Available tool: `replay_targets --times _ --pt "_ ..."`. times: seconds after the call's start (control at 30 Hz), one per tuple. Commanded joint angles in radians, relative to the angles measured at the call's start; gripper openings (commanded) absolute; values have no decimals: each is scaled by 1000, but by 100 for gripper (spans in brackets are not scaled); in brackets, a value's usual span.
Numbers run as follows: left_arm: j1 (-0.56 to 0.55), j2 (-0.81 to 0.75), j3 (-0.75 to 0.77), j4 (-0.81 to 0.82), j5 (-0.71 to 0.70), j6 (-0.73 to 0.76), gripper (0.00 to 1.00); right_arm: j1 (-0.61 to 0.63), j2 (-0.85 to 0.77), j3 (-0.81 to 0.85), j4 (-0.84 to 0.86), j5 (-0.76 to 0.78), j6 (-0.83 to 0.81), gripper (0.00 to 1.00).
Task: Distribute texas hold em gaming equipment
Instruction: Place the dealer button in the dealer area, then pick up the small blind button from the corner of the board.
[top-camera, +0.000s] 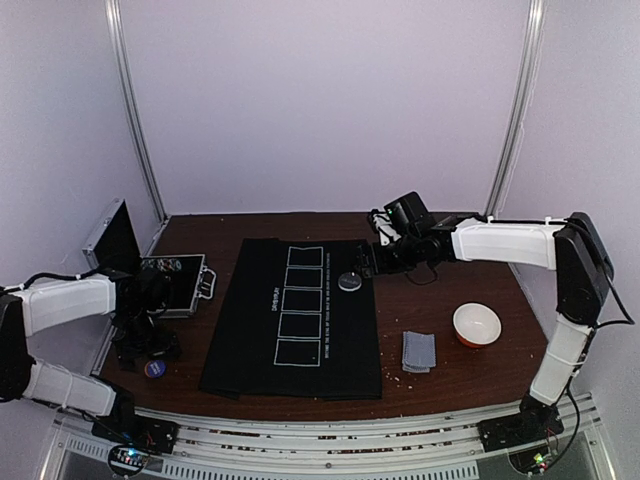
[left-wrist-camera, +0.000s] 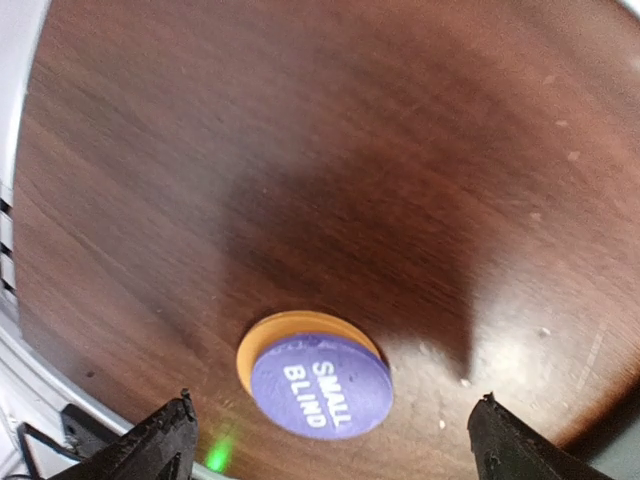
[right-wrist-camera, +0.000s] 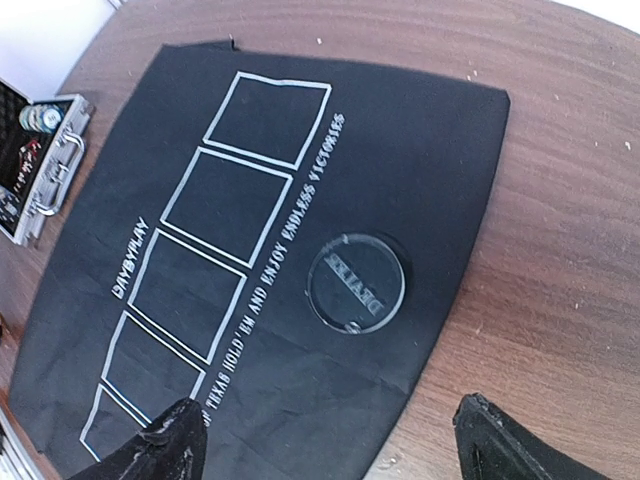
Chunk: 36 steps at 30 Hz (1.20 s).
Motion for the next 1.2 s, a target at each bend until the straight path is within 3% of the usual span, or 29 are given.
replay_targets --times 0.0,0.1,0.2,0.3,0.4,0.73,1.0,1.17 --pt "15 32 -44 81 50 -51 98 -3 -21 -14 -12 -6 -34 88" --pt "23 35 -46 96 50 -59 98 -2 -26 -14 -13 -5 -34 88" --pt "30 30 -78 139 98 -87 90 -3 -29 -14 -11 -5 -31 88" --pt "30 25 -128 207 176 -108 76 -2 -34 -14 -17 2 -29 88" --pt "30 24 -138 231 186 -108 70 -3 -36 -13 -21 10 -29 88" --pt "28 146 -49 367 160 22 52 -3 -37 -5 -28 12 -18 88" --pt "15 210 30 424 124 108 48 -2 -29 0 -31 -3 -2 87" --pt "15 300 108 414 108 199 52 -2 -22 6 -36 -11 2 87"
